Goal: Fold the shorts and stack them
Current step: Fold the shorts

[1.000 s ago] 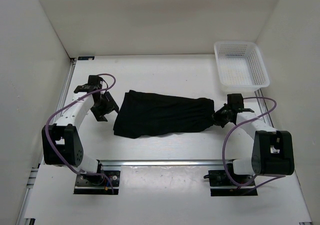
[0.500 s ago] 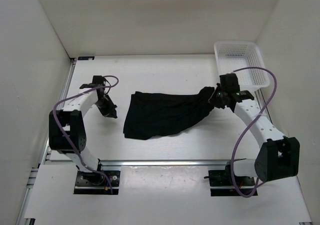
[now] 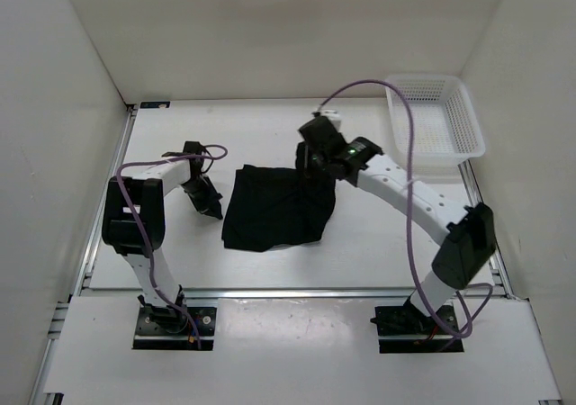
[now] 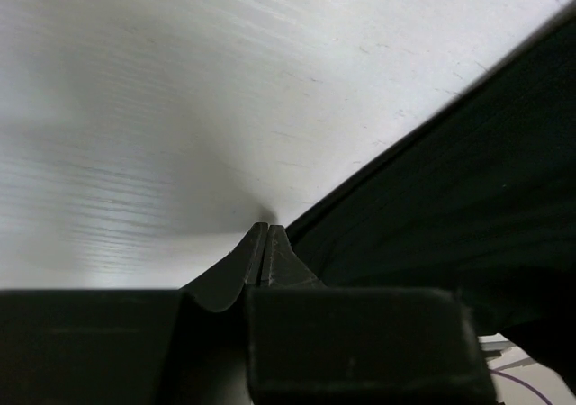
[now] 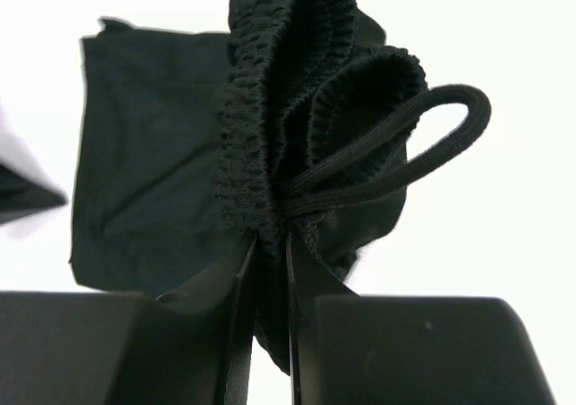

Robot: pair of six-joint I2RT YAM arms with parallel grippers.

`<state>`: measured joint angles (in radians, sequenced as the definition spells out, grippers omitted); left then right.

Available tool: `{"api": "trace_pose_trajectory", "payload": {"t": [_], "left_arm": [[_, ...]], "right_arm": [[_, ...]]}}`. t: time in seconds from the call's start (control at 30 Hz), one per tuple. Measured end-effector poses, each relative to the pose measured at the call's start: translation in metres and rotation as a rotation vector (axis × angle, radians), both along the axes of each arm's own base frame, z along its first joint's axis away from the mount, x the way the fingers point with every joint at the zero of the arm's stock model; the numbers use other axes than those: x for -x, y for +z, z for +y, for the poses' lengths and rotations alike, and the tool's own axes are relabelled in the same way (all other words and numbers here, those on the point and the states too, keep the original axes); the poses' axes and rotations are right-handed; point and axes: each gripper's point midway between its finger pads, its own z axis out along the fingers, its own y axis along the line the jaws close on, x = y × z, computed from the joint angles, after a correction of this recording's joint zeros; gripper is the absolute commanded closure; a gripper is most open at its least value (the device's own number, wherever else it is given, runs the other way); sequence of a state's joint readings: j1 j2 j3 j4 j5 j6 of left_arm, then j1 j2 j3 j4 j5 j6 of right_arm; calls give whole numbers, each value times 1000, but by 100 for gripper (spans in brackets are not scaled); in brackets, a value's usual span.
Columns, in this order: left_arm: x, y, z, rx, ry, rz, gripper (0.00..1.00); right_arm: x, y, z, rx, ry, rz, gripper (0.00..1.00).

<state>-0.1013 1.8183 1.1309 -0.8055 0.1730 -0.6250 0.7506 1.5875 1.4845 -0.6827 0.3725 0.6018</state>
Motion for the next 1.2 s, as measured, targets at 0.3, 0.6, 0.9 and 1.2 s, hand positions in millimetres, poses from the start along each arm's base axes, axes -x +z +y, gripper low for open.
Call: {"api": "trace_pose_trajectory", "payload": {"t": [0.3, 0.6, 0.9, 1.2], "left_arm": [[-4, -2, -2, 2, 0, -11, 90], [-7, 2, 1, 11, 19, -23, 57], [-12, 58, 75, 0, 206, -158, 29], [-27, 101, -1, -44, -122, -285, 0]], "right_arm": [[20, -20, 118, 132, 209, -19, 100], [14, -69, 187, 173, 300, 23, 42], [55, -54, 185, -34, 469, 70, 22], [29, -40, 11, -131, 111, 65, 25]]}}
